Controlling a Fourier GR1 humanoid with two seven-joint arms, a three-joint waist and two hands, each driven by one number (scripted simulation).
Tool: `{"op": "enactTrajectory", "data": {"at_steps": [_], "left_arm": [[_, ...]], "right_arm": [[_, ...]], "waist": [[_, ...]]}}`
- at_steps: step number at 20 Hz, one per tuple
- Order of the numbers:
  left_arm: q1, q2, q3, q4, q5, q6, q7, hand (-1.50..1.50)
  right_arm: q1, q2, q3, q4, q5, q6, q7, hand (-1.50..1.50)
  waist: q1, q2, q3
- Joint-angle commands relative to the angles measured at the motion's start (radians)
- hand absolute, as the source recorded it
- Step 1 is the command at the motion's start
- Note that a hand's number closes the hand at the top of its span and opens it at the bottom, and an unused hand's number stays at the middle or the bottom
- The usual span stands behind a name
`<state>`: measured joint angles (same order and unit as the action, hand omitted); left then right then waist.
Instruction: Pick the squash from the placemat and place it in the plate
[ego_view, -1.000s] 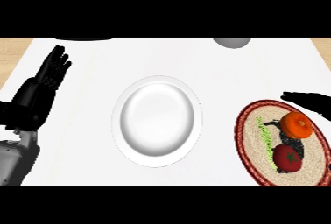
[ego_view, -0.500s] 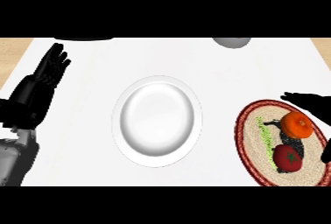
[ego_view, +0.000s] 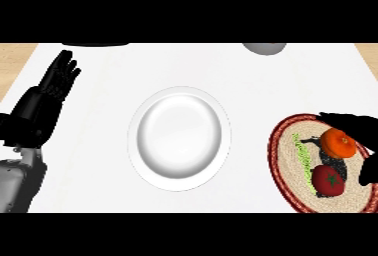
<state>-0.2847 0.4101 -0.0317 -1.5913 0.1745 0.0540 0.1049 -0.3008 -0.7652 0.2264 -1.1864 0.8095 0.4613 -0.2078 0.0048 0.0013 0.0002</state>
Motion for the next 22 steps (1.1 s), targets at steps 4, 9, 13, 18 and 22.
{"op": "enactTrajectory", "data": {"at_steps": [4, 9, 13, 18, 22], "left_arm": [[0.058, -0.069, 0.000, -0.011, -0.060, -0.003, -0.049, 0.00], [-0.051, -0.050, 0.054, 0.051, -0.057, -0.048, 0.006, 0.00], [0.005, -0.036, 0.066, -0.005, -0.032, -0.052, 0.008, 0.00], [0.045, -0.072, 0.044, -0.059, -0.063, -0.038, 0.013, 0.00], [0.001, -0.066, 0.068, 0.009, -0.072, -0.040, -0.009, 0.00]], "right_arm": [[-0.064, 0.097, -0.007, 0.192, 0.124, -0.062, -0.031, -1.50], [-0.079, 0.123, 0.000, 0.212, 0.214, -0.098, -0.035, -1.50], [-0.061, 0.174, -0.071, 0.237, 0.147, -0.325, -0.147, 1.50], [-0.104, 0.165, -0.130, 0.238, 0.168, -0.391, -0.139, 1.50], [-0.046, 0.154, -0.211, 0.262, 0.168, -0.428, 0.015, 1.50]], "waist": [[0.003, 0.000, 0.000], [-0.003, 0.000, 0.000], [-0.001, 0.000, 0.001], [0.003, -0.002, 0.000], [-0.008, -0.001, 0.000]]}}
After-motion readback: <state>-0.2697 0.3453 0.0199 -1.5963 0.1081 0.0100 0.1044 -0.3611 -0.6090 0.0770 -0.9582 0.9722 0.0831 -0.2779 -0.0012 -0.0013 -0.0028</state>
